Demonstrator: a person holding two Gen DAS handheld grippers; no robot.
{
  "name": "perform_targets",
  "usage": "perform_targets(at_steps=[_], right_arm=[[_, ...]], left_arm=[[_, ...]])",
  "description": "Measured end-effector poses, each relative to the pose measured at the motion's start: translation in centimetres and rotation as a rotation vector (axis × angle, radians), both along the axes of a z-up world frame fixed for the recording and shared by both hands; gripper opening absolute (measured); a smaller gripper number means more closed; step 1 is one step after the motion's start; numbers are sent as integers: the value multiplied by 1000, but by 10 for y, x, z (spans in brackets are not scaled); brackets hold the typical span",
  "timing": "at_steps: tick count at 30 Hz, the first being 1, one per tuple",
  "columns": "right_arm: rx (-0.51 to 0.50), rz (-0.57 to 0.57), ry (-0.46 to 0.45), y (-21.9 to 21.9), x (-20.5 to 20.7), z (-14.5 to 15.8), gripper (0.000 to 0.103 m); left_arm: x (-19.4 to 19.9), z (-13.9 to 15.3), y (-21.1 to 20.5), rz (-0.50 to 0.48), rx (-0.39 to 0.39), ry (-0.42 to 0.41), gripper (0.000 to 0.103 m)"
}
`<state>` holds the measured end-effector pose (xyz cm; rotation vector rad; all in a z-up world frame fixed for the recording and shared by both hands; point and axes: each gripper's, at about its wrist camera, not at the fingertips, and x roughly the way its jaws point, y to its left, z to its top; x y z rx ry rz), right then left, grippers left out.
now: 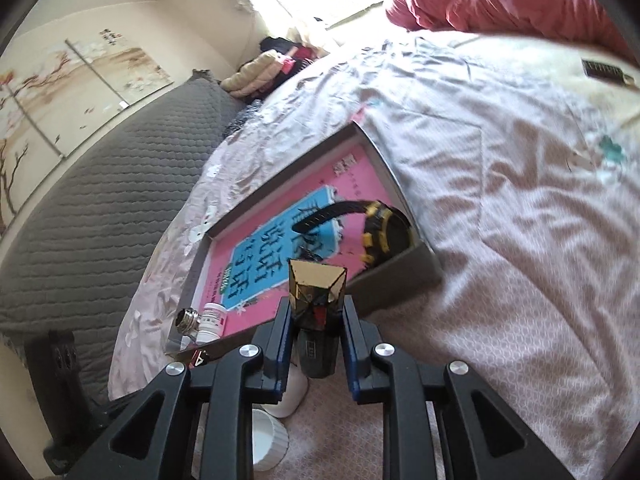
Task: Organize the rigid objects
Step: 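Lift the red lighter and black case toward the tray with both grippers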
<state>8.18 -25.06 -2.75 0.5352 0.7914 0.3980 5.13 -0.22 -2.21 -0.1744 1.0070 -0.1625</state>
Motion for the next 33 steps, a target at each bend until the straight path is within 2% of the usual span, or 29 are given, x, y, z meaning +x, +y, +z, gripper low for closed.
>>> perform_targets(at_steps=[6,17,33], right_arm=[[-8,10,-49,2,-3,10,23],[-179,79,-183,31,-4,37,22],[-259,121,-277,50,14,52,22]], left_arm=[[-3,11,1,9,4,-30,23],[2,27,-7,10,10,-64,23],[29,39,-13,20,33,-93,23]])
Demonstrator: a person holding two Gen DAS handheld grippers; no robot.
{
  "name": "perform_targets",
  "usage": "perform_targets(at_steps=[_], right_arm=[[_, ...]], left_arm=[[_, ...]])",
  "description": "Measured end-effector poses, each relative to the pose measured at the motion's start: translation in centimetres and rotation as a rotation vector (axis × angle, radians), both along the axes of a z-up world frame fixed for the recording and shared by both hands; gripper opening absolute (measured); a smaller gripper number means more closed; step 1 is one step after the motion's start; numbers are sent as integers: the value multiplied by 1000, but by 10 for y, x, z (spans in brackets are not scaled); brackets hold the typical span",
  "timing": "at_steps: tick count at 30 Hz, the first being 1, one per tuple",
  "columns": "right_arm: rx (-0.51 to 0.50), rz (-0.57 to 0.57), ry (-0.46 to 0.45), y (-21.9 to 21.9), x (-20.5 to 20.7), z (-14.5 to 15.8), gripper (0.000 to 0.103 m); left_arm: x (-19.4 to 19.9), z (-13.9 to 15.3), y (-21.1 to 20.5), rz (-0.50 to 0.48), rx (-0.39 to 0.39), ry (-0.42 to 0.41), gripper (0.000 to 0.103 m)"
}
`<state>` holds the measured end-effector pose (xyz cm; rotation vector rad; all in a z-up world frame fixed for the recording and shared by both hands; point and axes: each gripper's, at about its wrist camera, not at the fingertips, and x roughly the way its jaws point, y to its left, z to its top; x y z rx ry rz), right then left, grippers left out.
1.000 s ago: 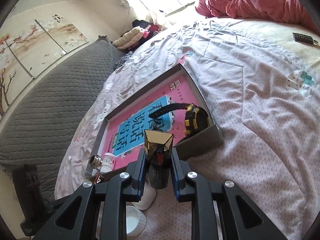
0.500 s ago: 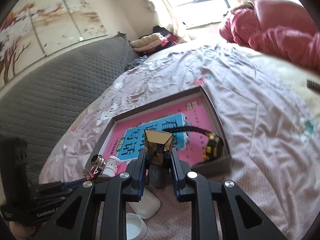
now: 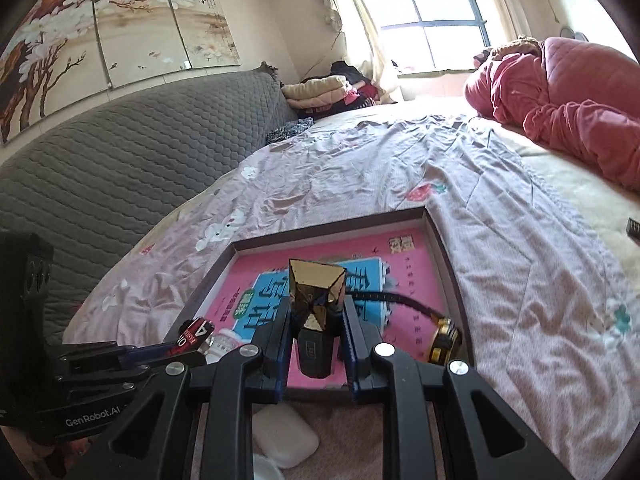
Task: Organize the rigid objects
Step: 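Lift the red lighter and black case toward the tray with both grippers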
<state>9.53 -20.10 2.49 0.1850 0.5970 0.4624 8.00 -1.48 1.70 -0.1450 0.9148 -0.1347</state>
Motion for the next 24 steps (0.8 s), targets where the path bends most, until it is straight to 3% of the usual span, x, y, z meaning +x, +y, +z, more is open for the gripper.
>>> perform_targets(at_steps=[13,24], right_arm=[[29,-30,-4,-9,38,2,23],[59,23,95,-7,47,-11,23]], left_arm=[[19,1,2,15,12,-4,23],[44,-12,-10,10,25,18,23]])
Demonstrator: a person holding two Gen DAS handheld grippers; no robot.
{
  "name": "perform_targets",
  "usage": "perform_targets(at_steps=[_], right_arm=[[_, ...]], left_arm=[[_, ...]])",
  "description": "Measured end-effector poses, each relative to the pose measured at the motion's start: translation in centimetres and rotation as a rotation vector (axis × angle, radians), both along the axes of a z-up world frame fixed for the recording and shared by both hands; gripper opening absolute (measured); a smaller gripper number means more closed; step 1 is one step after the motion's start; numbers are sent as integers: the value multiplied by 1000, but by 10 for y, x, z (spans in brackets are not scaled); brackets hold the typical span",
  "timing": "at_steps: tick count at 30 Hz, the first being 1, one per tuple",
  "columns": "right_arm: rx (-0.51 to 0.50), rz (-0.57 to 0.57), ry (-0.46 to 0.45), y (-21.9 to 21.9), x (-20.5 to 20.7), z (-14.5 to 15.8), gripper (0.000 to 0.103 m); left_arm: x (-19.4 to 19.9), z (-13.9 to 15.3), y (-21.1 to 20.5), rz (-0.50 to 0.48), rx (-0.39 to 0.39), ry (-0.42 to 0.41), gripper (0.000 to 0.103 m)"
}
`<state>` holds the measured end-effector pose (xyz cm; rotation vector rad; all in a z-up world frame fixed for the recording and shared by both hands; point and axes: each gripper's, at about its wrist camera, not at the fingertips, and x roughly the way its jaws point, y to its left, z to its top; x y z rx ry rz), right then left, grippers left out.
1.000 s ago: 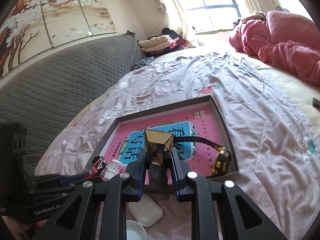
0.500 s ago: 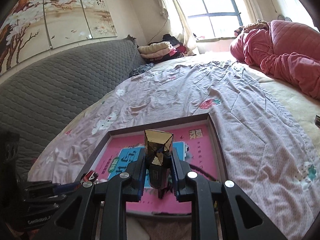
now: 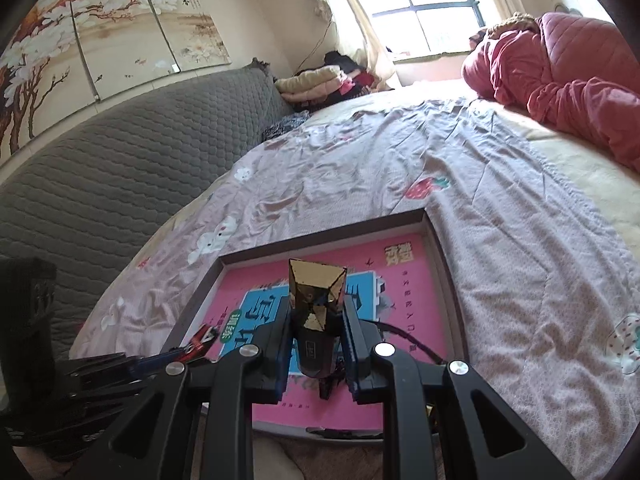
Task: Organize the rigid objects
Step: 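Lift the red lighter and black case toward the tray with both grippers, then lower the black case into the tray beside the tape measure while the left lowers the lighter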
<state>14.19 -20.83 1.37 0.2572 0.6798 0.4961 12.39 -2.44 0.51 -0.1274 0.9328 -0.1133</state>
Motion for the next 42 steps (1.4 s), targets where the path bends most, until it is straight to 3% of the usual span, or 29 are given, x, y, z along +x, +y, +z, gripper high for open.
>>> perform_targets(at_steps=[8,20,42], right_arm=[[13,24,122,-2,8,-19,22],[18,89,218,7,12,-34,22],[-119,-8,206,16,21,-40,23]], left_arm=[[11,-14,-13,-18,4,25,23],[18,-25,-22,-36,26,38,23],[26,-43,-21,-23,28,68,23]])
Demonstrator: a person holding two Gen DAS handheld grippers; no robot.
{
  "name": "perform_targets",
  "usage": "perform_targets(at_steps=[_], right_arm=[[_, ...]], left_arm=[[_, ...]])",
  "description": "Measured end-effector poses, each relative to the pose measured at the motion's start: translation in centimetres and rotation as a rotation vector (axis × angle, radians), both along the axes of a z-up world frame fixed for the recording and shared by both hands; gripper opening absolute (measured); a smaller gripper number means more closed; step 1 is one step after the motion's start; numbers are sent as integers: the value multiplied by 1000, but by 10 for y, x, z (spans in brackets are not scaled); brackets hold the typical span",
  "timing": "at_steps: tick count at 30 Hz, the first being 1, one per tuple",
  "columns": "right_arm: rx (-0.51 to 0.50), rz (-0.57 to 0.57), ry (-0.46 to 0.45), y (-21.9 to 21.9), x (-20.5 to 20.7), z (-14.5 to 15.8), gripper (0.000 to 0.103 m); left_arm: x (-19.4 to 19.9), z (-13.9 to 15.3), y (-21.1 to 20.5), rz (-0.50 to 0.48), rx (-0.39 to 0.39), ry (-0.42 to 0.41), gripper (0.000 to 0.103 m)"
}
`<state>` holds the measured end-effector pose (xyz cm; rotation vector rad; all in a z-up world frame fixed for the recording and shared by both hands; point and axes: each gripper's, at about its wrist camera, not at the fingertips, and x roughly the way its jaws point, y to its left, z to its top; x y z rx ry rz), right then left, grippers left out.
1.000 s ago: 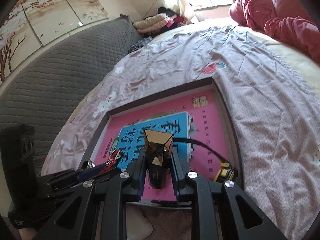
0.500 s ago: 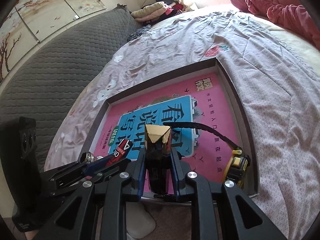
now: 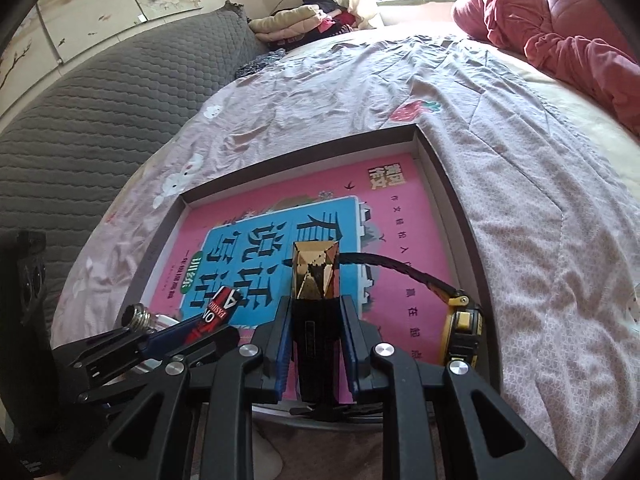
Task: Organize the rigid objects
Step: 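Lower the black case into the tray beside the tape measure while the left lowers the lighter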
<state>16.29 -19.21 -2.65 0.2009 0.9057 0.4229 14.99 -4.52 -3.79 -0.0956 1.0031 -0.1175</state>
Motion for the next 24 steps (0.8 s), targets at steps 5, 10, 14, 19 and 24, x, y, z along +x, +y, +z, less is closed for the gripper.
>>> perform_targets(at_steps=[5,10,14,19,24], right_arm=[[-45,-11,-7,3,1,-1,23],[-85,-30,-1,8,3,-5,23],[-83,-39,-2,8,5,-6,23],[-81,-42,-4,7,5,-6,23],[-63,-50,-5,6,6,-6,23]], left_arm=[[1,-2,0,5,8,0,23],[3,-4,0,8,10,-3,23],[5,-4,1,9,11,-3,23],[5,-4,0,13,15,-6,23],[5,-3,0,20,19,-7,23]])
